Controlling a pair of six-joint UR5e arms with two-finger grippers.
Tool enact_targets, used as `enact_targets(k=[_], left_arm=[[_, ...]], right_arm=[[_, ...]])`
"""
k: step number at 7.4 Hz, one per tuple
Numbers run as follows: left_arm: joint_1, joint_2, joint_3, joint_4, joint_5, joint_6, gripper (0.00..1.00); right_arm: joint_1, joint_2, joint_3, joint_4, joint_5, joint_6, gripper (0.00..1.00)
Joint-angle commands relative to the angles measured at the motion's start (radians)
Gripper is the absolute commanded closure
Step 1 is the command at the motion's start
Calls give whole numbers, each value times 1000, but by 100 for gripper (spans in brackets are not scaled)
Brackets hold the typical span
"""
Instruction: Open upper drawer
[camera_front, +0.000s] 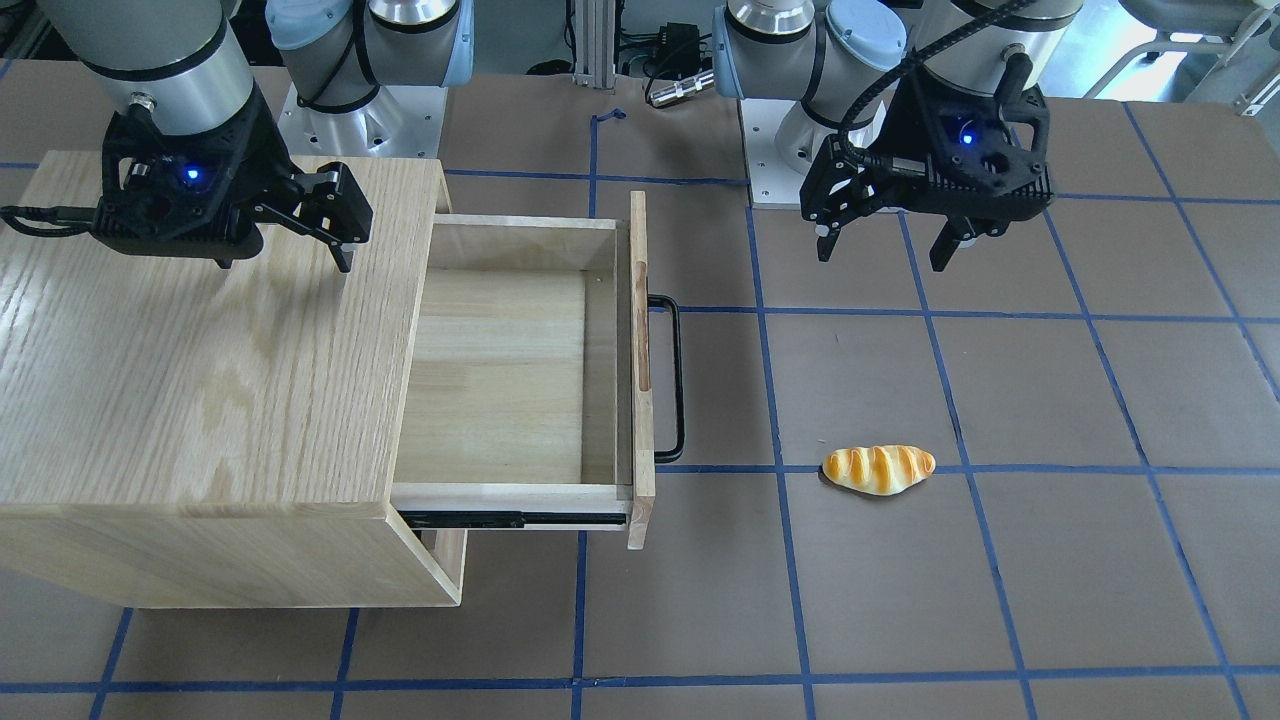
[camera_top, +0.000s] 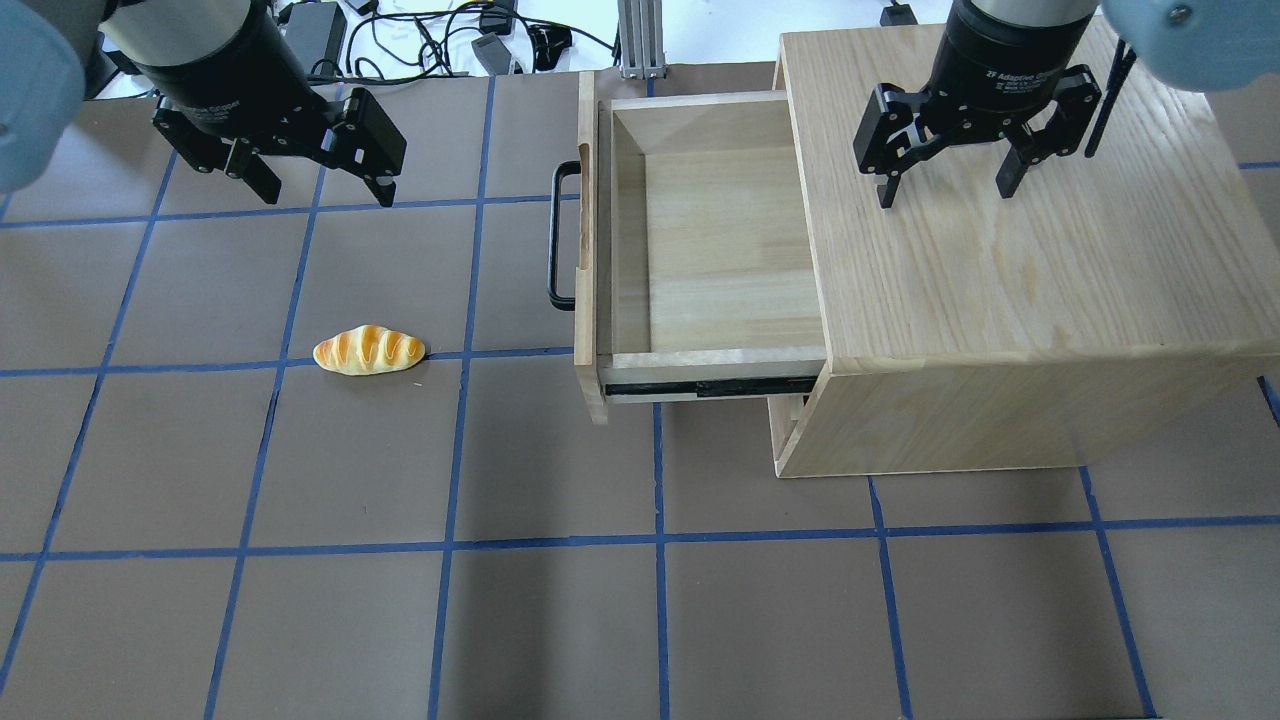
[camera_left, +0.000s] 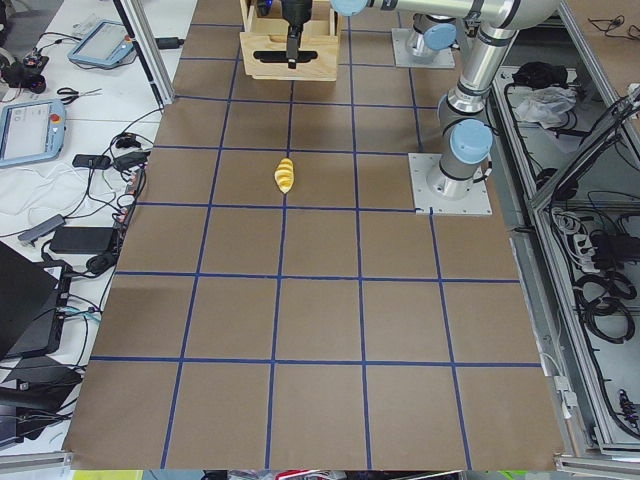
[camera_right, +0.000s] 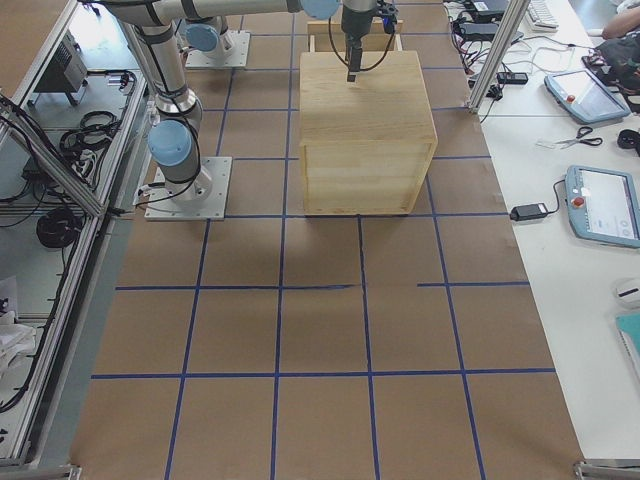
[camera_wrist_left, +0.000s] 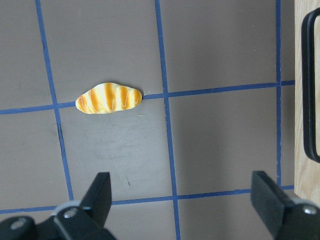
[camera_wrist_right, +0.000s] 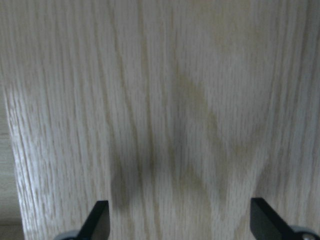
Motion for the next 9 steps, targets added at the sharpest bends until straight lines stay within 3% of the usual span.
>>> enact_targets(k=[1, 9], left_arm=[[4, 2, -11, 2, -2, 0, 0], [2, -3, -14, 6, -2, 15, 0]], right_arm=[[1, 0, 0, 0, 0, 1, 0], [1, 0, 1, 0, 0, -1, 0]])
